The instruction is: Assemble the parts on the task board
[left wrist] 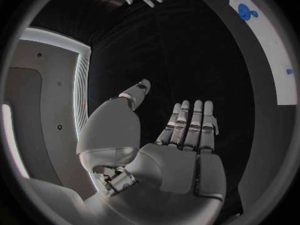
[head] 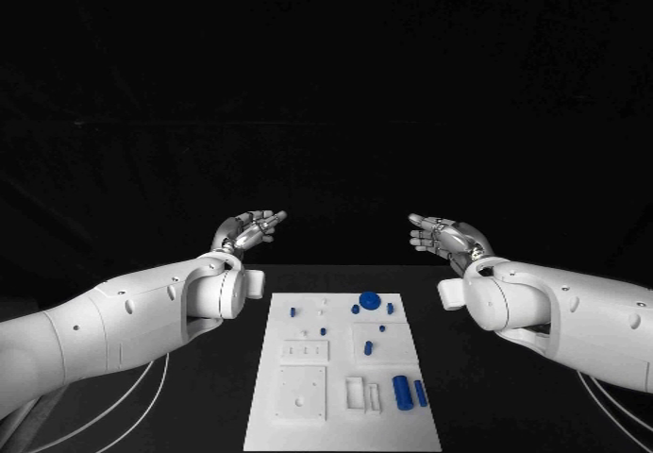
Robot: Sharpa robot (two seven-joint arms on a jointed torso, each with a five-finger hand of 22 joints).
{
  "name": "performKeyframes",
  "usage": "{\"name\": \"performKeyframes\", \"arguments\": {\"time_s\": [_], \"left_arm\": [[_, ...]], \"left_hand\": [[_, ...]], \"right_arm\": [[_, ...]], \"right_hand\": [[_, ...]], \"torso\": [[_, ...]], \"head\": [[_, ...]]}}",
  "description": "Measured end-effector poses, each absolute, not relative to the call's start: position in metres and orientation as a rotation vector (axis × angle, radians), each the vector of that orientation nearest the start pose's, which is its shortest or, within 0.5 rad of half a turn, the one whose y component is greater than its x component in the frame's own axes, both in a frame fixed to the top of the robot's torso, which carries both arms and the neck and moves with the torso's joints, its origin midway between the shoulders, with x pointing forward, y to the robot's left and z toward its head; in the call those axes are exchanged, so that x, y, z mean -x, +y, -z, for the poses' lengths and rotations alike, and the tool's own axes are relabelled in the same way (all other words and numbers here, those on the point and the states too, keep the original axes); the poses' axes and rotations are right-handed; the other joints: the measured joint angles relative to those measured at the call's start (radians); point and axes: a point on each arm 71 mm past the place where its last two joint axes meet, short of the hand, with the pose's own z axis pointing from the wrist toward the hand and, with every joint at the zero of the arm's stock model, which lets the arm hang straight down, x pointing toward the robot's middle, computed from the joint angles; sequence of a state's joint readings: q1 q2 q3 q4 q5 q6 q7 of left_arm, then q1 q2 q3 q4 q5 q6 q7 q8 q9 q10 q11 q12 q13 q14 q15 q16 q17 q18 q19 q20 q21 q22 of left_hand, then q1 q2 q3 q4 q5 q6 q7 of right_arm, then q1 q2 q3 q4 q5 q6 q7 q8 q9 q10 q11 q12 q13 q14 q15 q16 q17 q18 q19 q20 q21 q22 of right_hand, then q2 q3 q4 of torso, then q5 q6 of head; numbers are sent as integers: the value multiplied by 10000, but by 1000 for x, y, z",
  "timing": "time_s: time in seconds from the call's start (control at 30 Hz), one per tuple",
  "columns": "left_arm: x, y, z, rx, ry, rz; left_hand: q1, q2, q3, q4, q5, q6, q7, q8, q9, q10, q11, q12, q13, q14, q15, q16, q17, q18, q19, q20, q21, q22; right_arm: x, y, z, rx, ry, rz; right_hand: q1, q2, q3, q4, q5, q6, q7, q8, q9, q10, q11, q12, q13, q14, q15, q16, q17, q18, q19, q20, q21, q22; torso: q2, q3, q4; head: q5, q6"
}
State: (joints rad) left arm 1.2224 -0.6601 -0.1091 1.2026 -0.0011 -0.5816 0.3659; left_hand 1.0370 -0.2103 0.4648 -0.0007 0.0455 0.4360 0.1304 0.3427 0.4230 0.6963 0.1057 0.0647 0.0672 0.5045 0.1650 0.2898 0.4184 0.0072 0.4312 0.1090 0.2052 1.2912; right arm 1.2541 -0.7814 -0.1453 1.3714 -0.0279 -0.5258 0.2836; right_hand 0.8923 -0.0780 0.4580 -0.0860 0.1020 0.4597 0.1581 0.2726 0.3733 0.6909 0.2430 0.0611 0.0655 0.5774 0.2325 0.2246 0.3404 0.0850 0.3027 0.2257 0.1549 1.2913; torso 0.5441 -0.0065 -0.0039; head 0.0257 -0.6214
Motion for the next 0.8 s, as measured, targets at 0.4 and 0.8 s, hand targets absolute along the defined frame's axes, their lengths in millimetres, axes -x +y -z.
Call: {"name": "performKeyframes", "arguments": {"time_s": [0.4,0.8], "left_arm": [[-555,239,208,11857,13753,11421],[-539,243,205,11206,14671,12477]], "left_hand": [[465,98,110,-10,41,350,208,228,191,477,212,124,78,512,105,320,252,1,317,-56,220,169],[1479,1120,-236,-1799,328,2761,569,980,187,3655,396,1394,503,4058,-522,2333,1010,616,3111,-826,1871,169]], "right_arm": [[-533,-250,202,-10682,15903,-11074],[-558,-235,197,-5411,16512,-9294]], "right_hand": [[1239,-22,404,-804,647,474,15,330,173,693,197,163,77,530,211,349,199,156,344,20,255,168],[2143,-266,1690,-1778,1569,2802,318,1282,384,3361,-756,1218,388,4766,-1523,2653,1431,1677,4747,-262,1763,167]], "torso": [[0,0,2],[35,-34,-5]], "head": [[17,-30],[30,-40]]}}
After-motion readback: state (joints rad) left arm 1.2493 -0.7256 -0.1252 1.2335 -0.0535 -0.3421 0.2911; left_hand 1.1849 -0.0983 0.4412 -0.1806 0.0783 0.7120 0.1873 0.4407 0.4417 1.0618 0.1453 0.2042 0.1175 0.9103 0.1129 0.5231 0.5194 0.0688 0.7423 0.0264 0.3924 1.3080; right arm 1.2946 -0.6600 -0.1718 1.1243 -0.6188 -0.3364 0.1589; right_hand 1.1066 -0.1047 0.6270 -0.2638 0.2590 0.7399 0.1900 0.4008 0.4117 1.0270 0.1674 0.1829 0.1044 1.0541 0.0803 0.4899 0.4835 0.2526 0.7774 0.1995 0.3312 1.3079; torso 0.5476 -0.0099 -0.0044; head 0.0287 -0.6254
